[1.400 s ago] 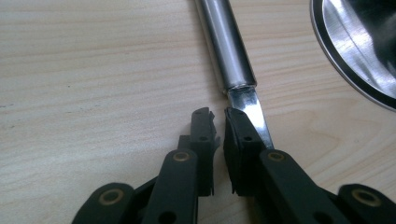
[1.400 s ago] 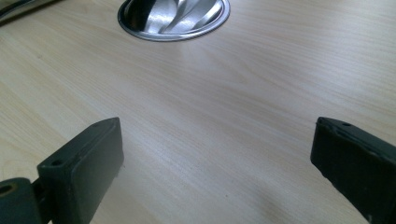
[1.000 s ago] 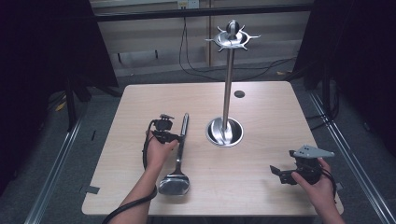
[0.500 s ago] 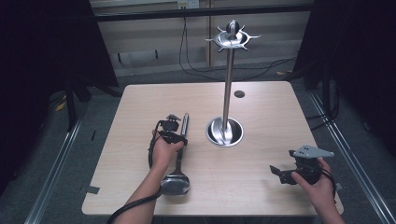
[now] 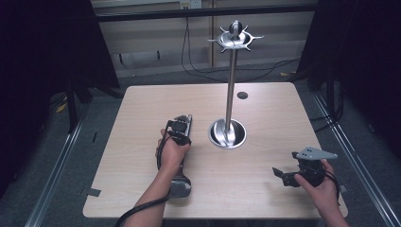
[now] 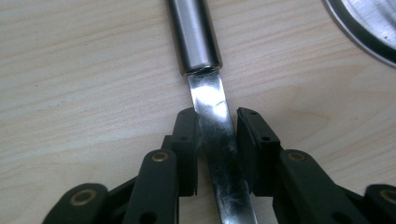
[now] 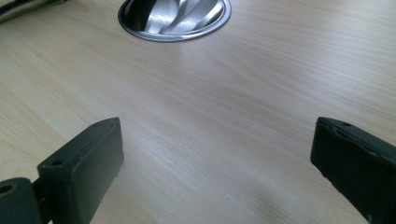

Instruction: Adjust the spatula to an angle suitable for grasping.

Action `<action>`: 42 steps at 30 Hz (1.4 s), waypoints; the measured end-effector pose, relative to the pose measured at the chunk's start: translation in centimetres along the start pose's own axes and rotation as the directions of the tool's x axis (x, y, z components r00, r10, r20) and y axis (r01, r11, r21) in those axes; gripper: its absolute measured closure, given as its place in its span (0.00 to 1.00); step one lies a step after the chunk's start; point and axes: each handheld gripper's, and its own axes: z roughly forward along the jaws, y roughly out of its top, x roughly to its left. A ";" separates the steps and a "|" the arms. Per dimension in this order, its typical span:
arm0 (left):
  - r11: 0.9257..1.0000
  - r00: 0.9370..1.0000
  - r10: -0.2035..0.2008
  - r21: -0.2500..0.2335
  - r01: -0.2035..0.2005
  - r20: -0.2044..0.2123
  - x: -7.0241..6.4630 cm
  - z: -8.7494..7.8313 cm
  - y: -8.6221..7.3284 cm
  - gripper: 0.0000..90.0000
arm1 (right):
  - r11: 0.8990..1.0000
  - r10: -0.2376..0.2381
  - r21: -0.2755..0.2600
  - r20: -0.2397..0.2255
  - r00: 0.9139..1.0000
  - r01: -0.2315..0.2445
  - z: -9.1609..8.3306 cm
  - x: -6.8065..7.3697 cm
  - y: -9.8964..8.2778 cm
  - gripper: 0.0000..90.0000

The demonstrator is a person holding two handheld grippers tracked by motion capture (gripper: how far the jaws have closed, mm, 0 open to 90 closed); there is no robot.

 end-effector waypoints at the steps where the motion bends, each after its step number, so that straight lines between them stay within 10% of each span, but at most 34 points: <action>1: 1.000 0.999 -0.026 -0.002 0.027 0.037 0.2 0.0 0.0 0.80 | 1.000 0.000 0.000 -0.001 1.000 0.000 0.0 -0.2 -0.1 0.03; 12: 0.999 0.994 -0.029 -0.010 0.030 0.105 1.3 -0.6 -0.4 0.83 | 1.000 0.010 -0.003 0.001 1.000 -0.010 0.0 -0.2 -0.1 0.03; 22: 0.986 0.987 0.028 -0.169 -0.001 0.156 2.5 -3.2 -0.5 0.84 | 1.000 0.007 -0.002 -0.010 1.000 -0.007 0.1 -0.2 -0.1 0.03; 28: 0.962 0.975 0.066 -0.271 -0.007 0.210 2.9 -5.0 -0.8 0.84 | 1.000 0.011 -0.002 -0.008 1.000 -0.011 0.1 -0.1 -0.1 0.03; 37: 0.902 0.950 0.137 -0.432 -0.002 0.280 3.7 -7.8 -1.5 0.84 | 1.000 0.011 -0.001 -0.011 1.000 -0.011 0.2 -0.1 -0.1 0.03; 42: 0.884 0.945 0.153 -0.467 0.000 0.289 3.8 -8.4 -1.7 0.84 | 1.000 0.009 -0.001 -0.012 1.000 -0.009 0.3 0.0 -0.1 0.03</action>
